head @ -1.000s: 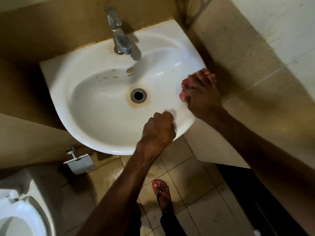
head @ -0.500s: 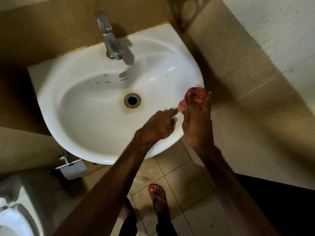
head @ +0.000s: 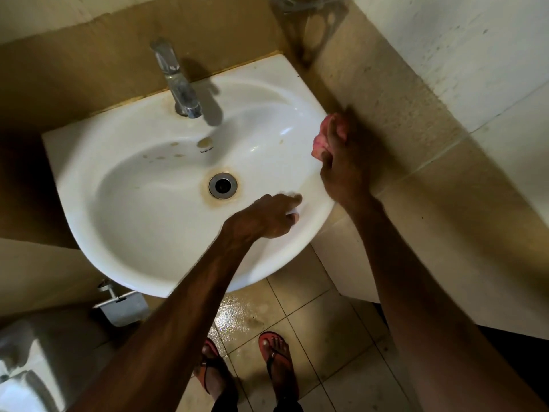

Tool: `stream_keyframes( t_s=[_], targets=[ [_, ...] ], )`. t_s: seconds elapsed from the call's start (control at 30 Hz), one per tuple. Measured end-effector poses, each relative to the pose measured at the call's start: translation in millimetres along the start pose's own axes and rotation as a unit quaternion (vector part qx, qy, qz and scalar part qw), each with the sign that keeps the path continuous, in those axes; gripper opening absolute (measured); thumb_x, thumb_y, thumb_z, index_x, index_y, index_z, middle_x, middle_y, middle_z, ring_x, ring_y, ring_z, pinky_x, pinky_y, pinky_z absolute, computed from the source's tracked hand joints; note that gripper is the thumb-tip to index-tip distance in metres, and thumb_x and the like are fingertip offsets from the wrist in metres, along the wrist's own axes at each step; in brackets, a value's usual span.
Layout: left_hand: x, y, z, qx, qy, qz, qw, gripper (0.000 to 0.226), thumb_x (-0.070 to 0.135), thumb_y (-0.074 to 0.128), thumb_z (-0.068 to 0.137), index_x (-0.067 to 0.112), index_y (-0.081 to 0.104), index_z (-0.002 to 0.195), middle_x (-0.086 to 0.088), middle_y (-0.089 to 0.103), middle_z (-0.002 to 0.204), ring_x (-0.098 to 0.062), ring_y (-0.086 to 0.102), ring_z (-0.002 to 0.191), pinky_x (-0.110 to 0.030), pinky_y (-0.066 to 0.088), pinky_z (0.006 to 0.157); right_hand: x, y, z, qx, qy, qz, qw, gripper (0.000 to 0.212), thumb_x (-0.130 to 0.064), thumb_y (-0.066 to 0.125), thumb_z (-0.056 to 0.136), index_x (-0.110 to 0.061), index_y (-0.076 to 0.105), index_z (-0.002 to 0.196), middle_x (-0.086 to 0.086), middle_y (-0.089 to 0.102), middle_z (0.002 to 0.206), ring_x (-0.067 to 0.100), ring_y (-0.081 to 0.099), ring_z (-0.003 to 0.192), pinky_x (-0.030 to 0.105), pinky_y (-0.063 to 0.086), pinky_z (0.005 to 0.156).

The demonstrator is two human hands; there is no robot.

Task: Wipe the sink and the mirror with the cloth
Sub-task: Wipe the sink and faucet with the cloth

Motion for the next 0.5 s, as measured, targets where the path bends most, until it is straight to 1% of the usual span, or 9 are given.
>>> stream_keyframes(
  t_s=[0.03,0.07,0.1,0.13,0.17,0.27,0.37,0.43,0.5],
  targets=[
    [2,2,0,-0.015,-0.004,-0.006,1.0,0.053,0.023,0.04,0.109,0.017,0.025,0.159,-0.005,0.028,0.166,-0.026,0.043,0.145,-0.031,0.038,0.113,1,0,-8,0.003,-0.009,-0.013,1.0,0.072,-0.021,0.053,0.108,-0.027,0.012,0.166,0.016,0.03,0.167,0.037,0.042,0.148,0.046,0.043,0.118],
    [3,4,0,-0.031,-0.01,-0.012,0.999,0.058,0.024,0.037,0.11,0.02,0.013,0.162,-0.003,0.012,0.171,-0.027,0.034,0.151,-0.031,0.034,0.117,1,1,-16,0.005,-0.015,-0.019,1.0,0.073,-0.021,0.054,0.108,-0.028,0.012,0.166,0.018,0.029,0.167,0.038,0.045,0.145,0.045,0.046,0.114],
    [4,4,1,-0.043,-0.016,-0.017,0.999,0.061,0.025,0.035,0.111,0.023,0.003,0.163,0.001,-0.002,0.172,-0.027,0.023,0.156,-0.033,0.029,0.121,2,1,-26,0.001,-0.02,-0.021,1.0,0.074,-0.02,0.055,0.107,-0.028,0.012,0.166,0.019,0.025,0.168,0.039,0.045,0.145,0.044,0.048,0.111],
    [4,5,1,-0.051,-0.019,-0.018,0.998,0.062,0.025,0.033,0.111,0.024,-0.002,0.163,0.003,-0.01,0.171,-0.027,0.013,0.158,-0.035,0.023,0.124,2,2,-35,-0.006,-0.025,-0.02,0.999,0.075,-0.02,0.056,0.107,-0.027,0.012,0.166,0.02,0.019,0.17,0.041,0.042,0.147,0.043,0.049,0.112],
    [4,3,2,-0.056,-0.018,-0.014,0.998,0.063,0.024,0.033,0.111,0.024,-0.003,0.163,0.003,-0.014,0.17,-0.025,0.006,0.159,-0.035,0.018,0.126,4,3,-44,-0.015,-0.03,-0.023,0.999,0.076,-0.019,0.057,0.106,-0.027,0.011,0.167,0.021,0.011,0.172,0.043,0.037,0.151,0.044,0.048,0.115],
    [3,-5,3,-0.063,-0.016,0.012,0.998,0.064,0.022,0.036,0.11,0.022,0.001,0.163,0.0,-0.015,0.17,-0.023,-0.003,0.159,-0.036,0.011,0.127,9,6,-56,-0.046,-0.04,-0.045,0.997,0.081,-0.021,0.056,0.106,-0.027,0.005,0.167,0.019,-0.01,0.174,0.046,0.015,0.158,0.047,0.042,0.12],
    [2,-12,6,-0.083,-0.018,0.009,0.996,0.067,0.025,0.039,0.109,0.02,0.0,0.163,-0.001,-0.012,0.17,-0.022,-0.005,0.159,-0.039,0.008,0.13,8,6,-43,-0.066,-0.039,-0.084,0.994,0.079,-0.025,0.053,0.108,-0.026,0.0,0.167,0.019,-0.017,0.173,0.047,0.005,0.16,0.049,0.031,0.125],
    [-1,-18,9,-0.096,-0.015,-0.001,0.995,0.07,0.029,0.043,0.108,0.021,0.002,0.163,-0.001,-0.01,0.171,-0.021,-0.004,0.159,-0.041,0.007,0.13,6,4,-26,-0.068,-0.046,-0.12,0.989,0.078,-0.027,0.051,0.108,-0.024,0.0,0.167,0.021,-0.013,0.173,0.047,0.006,0.16,0.051,0.026,0.129],
    [-7,-22,13,-0.106,-0.011,-0.004,0.994,0.073,0.035,0.047,0.106,0.023,0.005,0.163,0.0,-0.008,0.171,-0.02,-0.004,0.16,-0.041,0.006,0.13,5,0,-7,-0.061,-0.06,-0.131,0.988,0.079,-0.026,0.052,0.108,-0.022,0.0,0.167,0.022,-0.004,0.173,0.046,0.016,0.158,0.049,0.03,0.127]
  ],
)
Point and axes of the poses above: each hand's wrist, its own z-axis towards the middle knuckle, its own y-axis out of the palm, x = y × z, the point moved 1 cm from there along z, towards the middle knuckle
